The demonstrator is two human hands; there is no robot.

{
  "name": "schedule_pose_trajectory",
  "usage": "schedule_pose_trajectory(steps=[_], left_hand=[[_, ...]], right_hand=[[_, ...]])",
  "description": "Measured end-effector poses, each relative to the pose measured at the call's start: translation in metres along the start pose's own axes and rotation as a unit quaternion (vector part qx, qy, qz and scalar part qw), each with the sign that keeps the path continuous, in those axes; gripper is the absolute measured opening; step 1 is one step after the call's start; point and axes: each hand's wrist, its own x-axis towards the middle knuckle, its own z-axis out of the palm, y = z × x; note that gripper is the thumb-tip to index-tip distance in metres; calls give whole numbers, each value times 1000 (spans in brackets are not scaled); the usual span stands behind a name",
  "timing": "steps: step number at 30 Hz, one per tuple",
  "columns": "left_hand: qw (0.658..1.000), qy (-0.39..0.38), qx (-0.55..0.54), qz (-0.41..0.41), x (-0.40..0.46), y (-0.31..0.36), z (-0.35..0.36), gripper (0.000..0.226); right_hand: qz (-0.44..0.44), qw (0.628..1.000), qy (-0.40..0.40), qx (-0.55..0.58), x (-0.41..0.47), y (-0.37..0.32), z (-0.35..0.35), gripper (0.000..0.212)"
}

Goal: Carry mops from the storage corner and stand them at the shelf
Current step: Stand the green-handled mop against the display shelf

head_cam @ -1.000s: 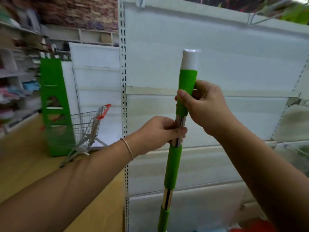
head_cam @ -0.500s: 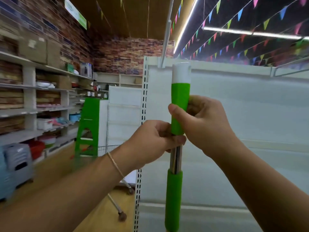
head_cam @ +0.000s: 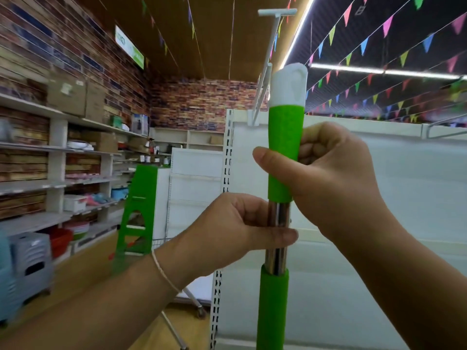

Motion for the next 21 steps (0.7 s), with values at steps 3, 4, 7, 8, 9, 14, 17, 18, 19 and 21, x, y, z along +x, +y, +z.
schedule_pose_trajectory(steps=[3, 4, 7, 8, 9, 14, 17, 18, 19, 21], left_hand=[[1000, 7, 4, 14, 0, 11, -4, 19], [1000, 7, 9, 20, 0, 14, -5, 22], [999, 11, 24, 35, -3, 22, -10, 32], [999, 15, 28, 39, -5, 24, -12, 30], [998, 17, 32, 41, -6, 27, -13, 27], [998, 13, 48, 39, -5, 35, -22, 21], [999, 12, 40, 32, -1, 35, -24, 27], [999, 13, 37, 28, 1, 33, -25, 27], [999, 15, 36, 25, 2, 32, -26, 26], [999, 19, 39, 17, 4, 28, -27, 24]], right_hand=[[-17, 1000, 25, -2, 4, -4, 5, 35], [-24, 999, 28, -4, 6, -6, 6, 36], [-39, 999, 33, -10, 8, -11, 9, 38], [-44, 998, 34, -13, 10, -12, 10, 37], [-50, 998, 35, -18, 11, -13, 12, 37], [-68, 995, 55, -40, 20, -14, 21, 48], [-65, 994, 67, -56, 25, -11, 25, 50], [-58, 994, 67, -57, 26, -10, 26, 49], [-51, 995, 66, -60, 27, -8, 27, 47], [-43, 994, 63, -73, 28, -4, 30, 45]])
